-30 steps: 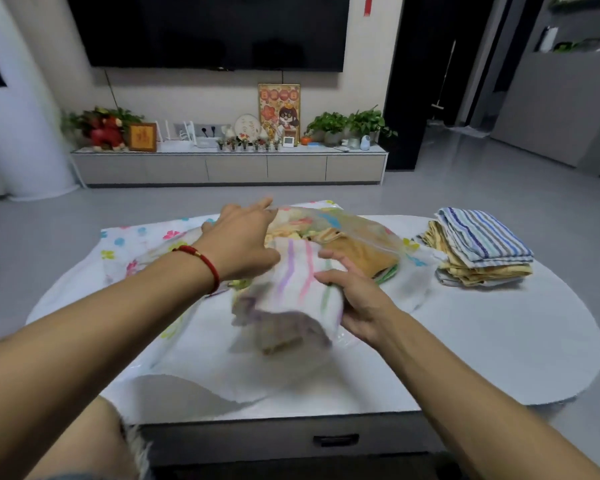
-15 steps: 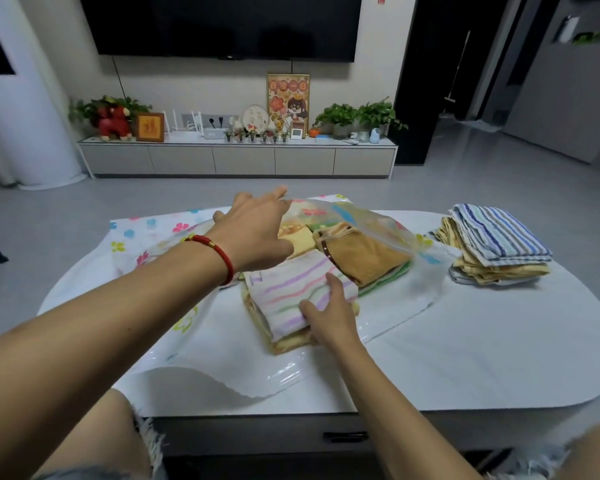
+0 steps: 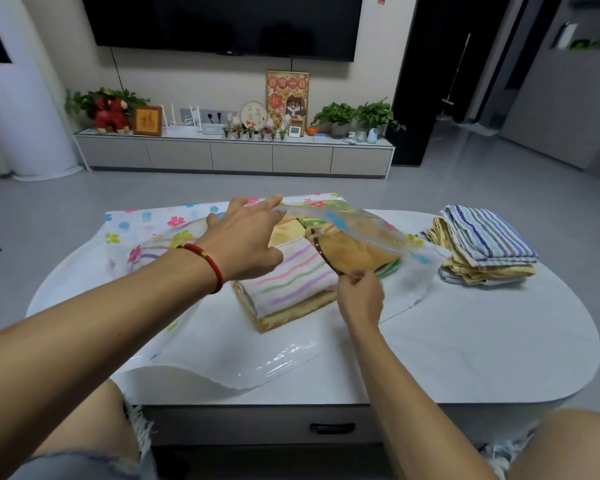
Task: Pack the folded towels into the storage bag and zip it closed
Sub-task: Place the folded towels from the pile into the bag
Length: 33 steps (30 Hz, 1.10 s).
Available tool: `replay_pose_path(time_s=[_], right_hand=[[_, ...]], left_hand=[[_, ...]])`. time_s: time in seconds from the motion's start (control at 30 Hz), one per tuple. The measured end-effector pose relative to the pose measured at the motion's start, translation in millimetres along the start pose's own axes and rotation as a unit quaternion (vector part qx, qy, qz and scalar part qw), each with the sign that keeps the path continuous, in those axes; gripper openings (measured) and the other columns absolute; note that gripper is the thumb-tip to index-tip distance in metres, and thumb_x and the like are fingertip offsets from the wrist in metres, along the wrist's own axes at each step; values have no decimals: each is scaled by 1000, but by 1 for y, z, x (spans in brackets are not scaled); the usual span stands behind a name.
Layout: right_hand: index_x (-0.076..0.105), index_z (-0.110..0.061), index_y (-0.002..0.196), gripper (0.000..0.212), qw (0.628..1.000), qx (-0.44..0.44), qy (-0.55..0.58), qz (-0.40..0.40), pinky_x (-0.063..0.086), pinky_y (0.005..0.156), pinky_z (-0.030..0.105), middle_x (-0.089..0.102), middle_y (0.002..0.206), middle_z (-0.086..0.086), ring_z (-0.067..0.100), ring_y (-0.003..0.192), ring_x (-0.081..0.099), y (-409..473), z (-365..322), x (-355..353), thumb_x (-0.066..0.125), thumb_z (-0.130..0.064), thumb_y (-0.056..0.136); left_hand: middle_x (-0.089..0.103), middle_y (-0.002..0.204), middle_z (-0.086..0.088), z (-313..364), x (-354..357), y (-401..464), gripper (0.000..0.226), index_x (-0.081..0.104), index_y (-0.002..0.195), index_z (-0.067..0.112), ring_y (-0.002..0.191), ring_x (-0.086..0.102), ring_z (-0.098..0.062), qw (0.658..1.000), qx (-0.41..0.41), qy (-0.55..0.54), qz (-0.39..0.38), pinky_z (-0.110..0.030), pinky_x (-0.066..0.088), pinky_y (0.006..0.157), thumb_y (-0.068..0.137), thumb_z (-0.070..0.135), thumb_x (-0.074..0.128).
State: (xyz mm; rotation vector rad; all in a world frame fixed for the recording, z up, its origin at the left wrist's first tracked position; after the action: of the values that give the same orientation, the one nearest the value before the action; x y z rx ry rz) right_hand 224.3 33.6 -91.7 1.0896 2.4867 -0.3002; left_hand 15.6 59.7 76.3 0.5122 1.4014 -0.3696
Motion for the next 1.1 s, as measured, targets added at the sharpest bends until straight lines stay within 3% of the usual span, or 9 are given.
replay_pose_path(time_s=[0.1, 0.27, 0.33, 0.43, 0.57, 0.67, 0.8, 0.97, 1.1], right_hand=[[48, -11, 141, 50, 997, -19, 22, -77, 48, 106, 48, 55, 136, 17, 39, 123, 56, 24, 5, 1, 60, -18, 93], [53, -19, 139, 47, 983, -72, -68, -153, 45, 90, 30, 67, 127, 6, 32, 118, 62, 51, 14, -19, 62, -23, 93], [69, -17, 120, 31, 982, -85, -106, -131, 49, 87, 29, 73, 113, 3, 28, 110, 68, 64, 28, -43, 61, -18, 90], [76, -10, 81, 21, 986, -55, -139, -77, 62, 76, 43, 78, 82, 7, 32, 83, 73, 85, 53, -100, 60, -24, 83], [62, -10, 69, 32, 971, -51, -210, 105, 44, 61, 36, 65, 70, 10, 34, 69, 57, 118, 68, -188, 50, -38, 79], [71, -11, 86, 25, 944, -88, -244, 202, 45, 71, 37, 70, 89, 18, 39, 85, 61, 161, 55, -226, 54, -30, 88], [70, -12, 124, 34, 918, -139, -320, 186, 44, 103, 48, 61, 126, 22, 41, 123, 51, 230, 40, -235, 53, -20, 96], [30, -23, 153, 67, 945, 28, -313, 94, 34, 112, 54, 40, 148, 30, 49, 136, 40, 295, 53, -224, 58, -48, 97], [33, -16, 150, 81, 927, 51, -358, 99, 33, 111, 53, 51, 143, 28, 48, 132, 46, 309, 54, -225, 69, -56, 89]], left_hand=[[12, 165, 8, 5, 4, 3, 70, 35, 149, 26, 146, 15, -37, 1000, -2, 11, 6, -70, 31, 106, 83, 30, 59], [6, 165, 0, 25, 17, 15, 62, 41, 144, 33, 147, 9, -37, 999, 19, 22, 18, -73, 24, 108, 84, 32, 58], [6, 165, -1, 38, 22, 22, 62, 39, 144, 39, 148, 7, -38, 999, 39, 29, 19, -74, 21, 109, 85, 34, 58], [6, 165, -2, 62, 28, 35, 55, 48, 138, 39, 148, 7, -40, 995, 78, 54, 27, -74, 19, 108, 84, 37, 58], [10, 165, -1, 95, 36, 62, 45, 59, 127, 33, 147, 8, -39, 989, 117, 89, 29, -75, 20, 107, 82, 39, 59], [13, 165, 1, 116, 46, 86, 49, 58, 131, 34, 148, 7, -39, 985, 135, 104, 14, -75, 18, 108, 83, 39, 58], [17, 164, 4, 136, 52, 114, 47, 61, 129, 34, 148, 7, -37, 981, 151, 115, 28, -74, 17, 109, 84, 41, 54], [22, 163, 6, 142, 54, 129, 43, 64, 125, 32, 148, 10, -34, 984, 143, 95, 57, -68, 22, 111, 85, 44, 52], [25, 162, 6, 138, 55, 130, 46, 60, 129, 36, 148, 11, -35, 985, 135, 92, 63, -66, 27, 109, 85, 48, 51]])
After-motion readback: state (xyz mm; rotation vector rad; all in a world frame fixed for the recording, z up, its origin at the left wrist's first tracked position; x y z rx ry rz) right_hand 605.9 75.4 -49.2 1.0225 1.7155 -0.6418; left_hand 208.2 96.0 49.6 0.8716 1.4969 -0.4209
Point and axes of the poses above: each hand's wrist, its own y-axis towards the middle knuckle, its own x-axis out of the palm, z = x × y, the point moved 4 cm from there along y, towards the middle knuckle
